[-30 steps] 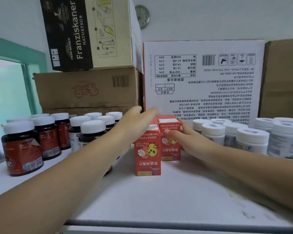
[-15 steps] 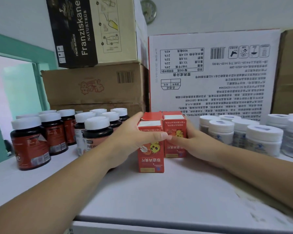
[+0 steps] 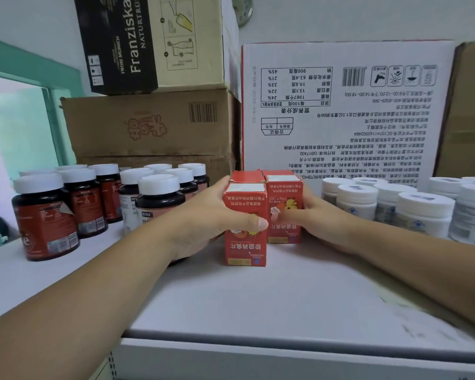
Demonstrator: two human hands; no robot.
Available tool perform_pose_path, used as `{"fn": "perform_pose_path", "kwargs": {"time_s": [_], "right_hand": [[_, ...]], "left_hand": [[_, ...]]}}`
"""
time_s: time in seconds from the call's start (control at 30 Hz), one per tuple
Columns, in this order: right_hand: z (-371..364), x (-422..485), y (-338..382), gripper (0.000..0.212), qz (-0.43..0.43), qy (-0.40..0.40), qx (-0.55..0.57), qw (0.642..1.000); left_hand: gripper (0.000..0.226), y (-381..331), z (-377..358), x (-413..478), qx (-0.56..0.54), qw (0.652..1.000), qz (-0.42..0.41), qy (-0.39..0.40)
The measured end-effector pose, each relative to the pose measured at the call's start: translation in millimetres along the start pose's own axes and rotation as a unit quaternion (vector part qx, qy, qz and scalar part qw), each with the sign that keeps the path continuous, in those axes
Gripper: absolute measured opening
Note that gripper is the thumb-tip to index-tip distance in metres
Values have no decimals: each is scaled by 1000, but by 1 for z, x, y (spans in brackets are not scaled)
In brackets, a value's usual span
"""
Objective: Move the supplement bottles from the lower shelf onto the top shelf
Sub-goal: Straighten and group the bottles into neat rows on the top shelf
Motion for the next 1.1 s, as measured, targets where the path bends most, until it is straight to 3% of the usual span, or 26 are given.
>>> {"fn": "perform_pose_path", "kwargs": {"time_s": [0.1,0.57,0.83,1.1], "right_hand": [[0,0,-1,67,-2,4,-5,1000],[-2,-9,2,65,-6,10,-7,1000],[-1,-10,-1,63,-2,-5,-10,1000],[0,-11,-2,66,-7,-5,-56,998]], "left_hand": [[82,5,-2,3,-5,1000,9,8],[86,10,-3,9,26,999,27,-5],[103,14,-2,13,17,1000,24,9],[78,18,-1,12,2,1000,12,29]]}}
Point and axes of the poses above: each hand's wrist, its own x-axis towards the middle knuckle, its own z-axis out of the back of the hand, y = z × x, the point moved 2 cm from there along x, towards the middle knuckle, and after that the axes turned 6 degrees about x, right-handed, at the moved point
